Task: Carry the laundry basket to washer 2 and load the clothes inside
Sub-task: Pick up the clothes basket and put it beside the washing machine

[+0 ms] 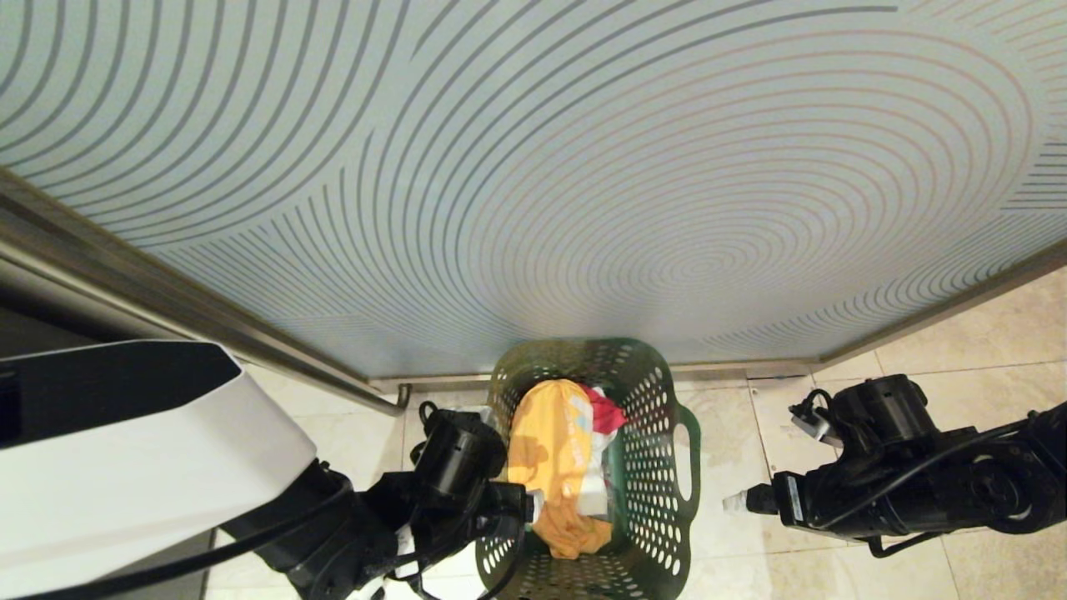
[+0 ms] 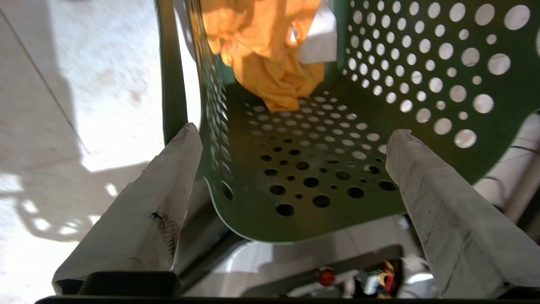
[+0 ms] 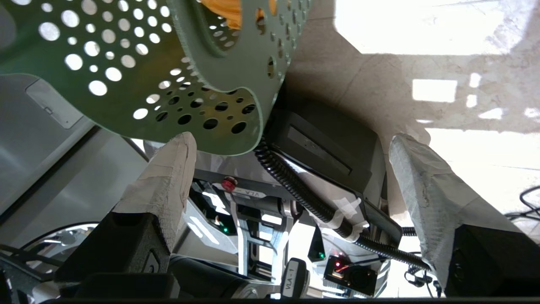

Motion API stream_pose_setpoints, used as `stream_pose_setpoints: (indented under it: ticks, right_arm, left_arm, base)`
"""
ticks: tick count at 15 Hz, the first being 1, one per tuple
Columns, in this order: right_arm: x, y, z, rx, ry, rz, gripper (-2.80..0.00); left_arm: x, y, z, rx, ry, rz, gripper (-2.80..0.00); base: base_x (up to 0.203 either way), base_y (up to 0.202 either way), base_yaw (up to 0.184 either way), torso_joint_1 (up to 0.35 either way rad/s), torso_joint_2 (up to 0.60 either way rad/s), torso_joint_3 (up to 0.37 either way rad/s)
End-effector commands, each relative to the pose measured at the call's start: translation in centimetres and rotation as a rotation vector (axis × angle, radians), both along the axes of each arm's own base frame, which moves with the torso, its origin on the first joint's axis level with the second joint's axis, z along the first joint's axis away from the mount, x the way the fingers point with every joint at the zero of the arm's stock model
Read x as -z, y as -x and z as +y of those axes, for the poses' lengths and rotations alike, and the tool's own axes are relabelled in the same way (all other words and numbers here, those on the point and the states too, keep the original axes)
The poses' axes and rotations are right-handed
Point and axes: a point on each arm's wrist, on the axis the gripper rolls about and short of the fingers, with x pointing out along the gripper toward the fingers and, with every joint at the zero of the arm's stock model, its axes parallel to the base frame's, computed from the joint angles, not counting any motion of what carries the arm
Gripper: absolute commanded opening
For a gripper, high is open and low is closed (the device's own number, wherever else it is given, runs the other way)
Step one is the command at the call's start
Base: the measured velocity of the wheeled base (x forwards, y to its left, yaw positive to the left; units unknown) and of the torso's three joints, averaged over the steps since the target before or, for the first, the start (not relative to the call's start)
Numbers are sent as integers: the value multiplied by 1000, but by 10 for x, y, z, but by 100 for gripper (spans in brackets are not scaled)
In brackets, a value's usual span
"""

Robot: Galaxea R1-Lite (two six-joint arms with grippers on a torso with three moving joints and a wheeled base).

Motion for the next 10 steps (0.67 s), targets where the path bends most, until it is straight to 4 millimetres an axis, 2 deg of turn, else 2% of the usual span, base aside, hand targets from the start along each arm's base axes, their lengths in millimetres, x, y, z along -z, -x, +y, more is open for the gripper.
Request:
stream_pose_setpoints:
  ticks: [1, 6, 7, 10]
  right_arm:
    - [0, -1, 0, 1, -3, 0, 0]
    - [3, -1, 1, -5, -7, 12, 0]
    - [6, -3, 1, -4, -5, 19, 0]
    - [4, -13, 3, -7, -7, -1, 0]
  left_arm:
    - [-4, -2, -2, 4, -5, -23, 0]
    - [-45, 8, 7, 14, -20, -35, 0]
    - [-41, 5, 5, 11, -30, -26, 0]
    - [-10, -7, -2, 15, -87, 23, 0]
  base:
    - [0, 0, 0, 0, 0, 0]
    - [0, 0, 0, 0, 0, 0]
    - [0, 0, 0, 0, 0, 0]
    - [0, 0, 0, 0, 0, 0]
